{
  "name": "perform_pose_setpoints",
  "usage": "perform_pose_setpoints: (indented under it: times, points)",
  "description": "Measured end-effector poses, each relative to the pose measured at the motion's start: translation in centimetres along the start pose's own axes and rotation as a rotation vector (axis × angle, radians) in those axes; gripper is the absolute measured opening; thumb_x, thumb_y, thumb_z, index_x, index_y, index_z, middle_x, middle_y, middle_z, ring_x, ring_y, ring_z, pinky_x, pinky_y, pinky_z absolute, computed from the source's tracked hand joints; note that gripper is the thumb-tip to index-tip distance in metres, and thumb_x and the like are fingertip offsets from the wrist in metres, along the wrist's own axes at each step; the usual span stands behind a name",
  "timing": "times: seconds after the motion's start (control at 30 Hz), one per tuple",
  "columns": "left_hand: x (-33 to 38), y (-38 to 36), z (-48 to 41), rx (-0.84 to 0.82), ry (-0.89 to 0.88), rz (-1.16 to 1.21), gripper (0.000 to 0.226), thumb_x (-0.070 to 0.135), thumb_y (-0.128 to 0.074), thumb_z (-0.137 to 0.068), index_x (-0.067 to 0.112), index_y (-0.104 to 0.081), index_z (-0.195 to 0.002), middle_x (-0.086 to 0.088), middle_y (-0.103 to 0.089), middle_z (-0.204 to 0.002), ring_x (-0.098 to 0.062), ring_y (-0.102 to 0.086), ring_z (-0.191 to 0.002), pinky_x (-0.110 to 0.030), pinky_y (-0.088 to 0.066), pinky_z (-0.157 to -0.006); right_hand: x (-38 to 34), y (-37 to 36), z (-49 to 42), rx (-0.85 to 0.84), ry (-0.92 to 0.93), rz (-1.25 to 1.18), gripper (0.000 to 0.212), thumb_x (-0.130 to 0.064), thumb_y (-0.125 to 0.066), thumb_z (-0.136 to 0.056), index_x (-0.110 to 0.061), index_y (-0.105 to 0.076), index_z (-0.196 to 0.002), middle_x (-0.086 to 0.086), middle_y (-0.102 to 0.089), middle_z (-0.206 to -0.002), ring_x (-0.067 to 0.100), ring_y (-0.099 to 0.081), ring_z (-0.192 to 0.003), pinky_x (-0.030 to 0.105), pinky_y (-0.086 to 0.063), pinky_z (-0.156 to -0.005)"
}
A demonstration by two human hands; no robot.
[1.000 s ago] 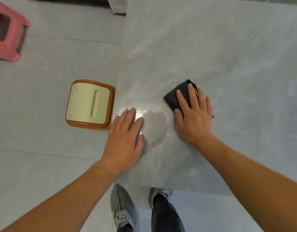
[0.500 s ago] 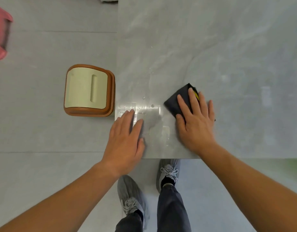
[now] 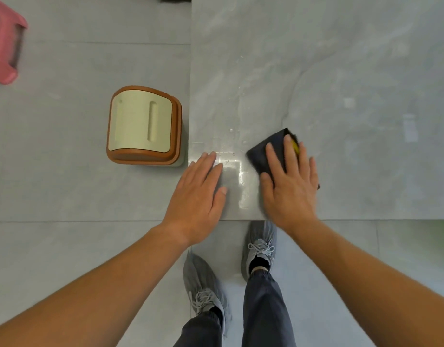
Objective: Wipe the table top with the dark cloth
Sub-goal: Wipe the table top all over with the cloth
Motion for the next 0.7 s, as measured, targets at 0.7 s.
perform_pose_setpoints:
  times: [0.7]
  points:
    - [0.3, 3.9, -4.1, 0.023, 0.118, 0.04, 0.057, 0.039, -0.031, -0.099, 0.015, -0.03, -0.15, -0.005, -0.024, -0.161, -0.02, -0.019, -0.148, -0.041, -0.022, -0.121, -2.4, 0.2, -5.7, -0.154, 0.299, 0.089, 0.056, -0.043, -0.032, -0.103, -0.027, -0.027, -0.157, 0.007, -0.016, -0.167, 0.034, -0.01, -0.154, 0.054, -0.014, -0.123]
Point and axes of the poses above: each hand's wrist, its own z-axis away from the middle knuckle, its own y-axis out of the back of the hand, x = y × z, the point moved 3 cm from there along -z, towards the middle knuckle
